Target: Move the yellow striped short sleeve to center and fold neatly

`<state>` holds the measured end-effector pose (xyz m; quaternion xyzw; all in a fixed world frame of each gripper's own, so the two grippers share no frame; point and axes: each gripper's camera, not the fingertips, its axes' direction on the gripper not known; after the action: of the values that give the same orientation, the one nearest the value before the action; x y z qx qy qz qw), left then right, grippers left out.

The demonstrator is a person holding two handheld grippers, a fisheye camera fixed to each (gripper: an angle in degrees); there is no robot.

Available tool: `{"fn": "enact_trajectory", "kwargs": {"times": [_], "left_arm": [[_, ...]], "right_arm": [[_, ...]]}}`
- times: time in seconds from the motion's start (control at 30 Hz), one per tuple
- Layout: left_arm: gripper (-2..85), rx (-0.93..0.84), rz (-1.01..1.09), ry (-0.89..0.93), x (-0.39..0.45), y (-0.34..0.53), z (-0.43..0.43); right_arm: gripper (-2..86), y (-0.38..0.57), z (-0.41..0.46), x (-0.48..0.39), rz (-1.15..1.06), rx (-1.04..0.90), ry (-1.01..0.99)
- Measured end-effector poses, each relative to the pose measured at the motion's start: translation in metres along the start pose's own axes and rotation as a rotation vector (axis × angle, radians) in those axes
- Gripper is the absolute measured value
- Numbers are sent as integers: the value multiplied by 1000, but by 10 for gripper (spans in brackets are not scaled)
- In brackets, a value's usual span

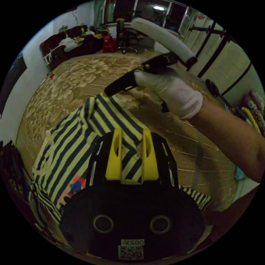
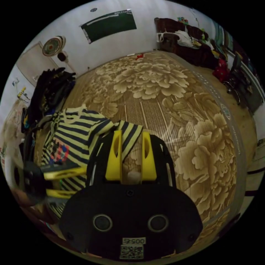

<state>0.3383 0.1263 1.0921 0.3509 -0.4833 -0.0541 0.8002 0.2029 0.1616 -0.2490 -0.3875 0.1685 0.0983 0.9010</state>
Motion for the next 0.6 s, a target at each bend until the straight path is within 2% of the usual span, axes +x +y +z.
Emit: {"fn": "enact_trajectory", "kwargs": {"times": [0.1, 0.2, 0.3, 0.43, 0.53, 0.6], "left_arm": [[63, 8, -64, -24, 7, -4, 10], [38, 30, -155, 67, 2, 0, 12], [32, 96, -267, 171, -6, 14, 11], [31, 248, -368, 331, -11, 35, 5], [38, 362, -463, 452, -13, 57, 1], [45, 405, -532, 488, -11, 79, 1]], "right_arm": [[47, 7, 5, 6, 0, 18, 74], [6, 17, 5, 16, 11, 23, 124], [-8, 29, -2, 31, 32, 46, 57], [-9, 47, -34, 48, 69, 200, -87], [-6, 56, -52, 45, 3, 301, -237], [-1, 57, -49, 38, -82, 277, -341]]}}
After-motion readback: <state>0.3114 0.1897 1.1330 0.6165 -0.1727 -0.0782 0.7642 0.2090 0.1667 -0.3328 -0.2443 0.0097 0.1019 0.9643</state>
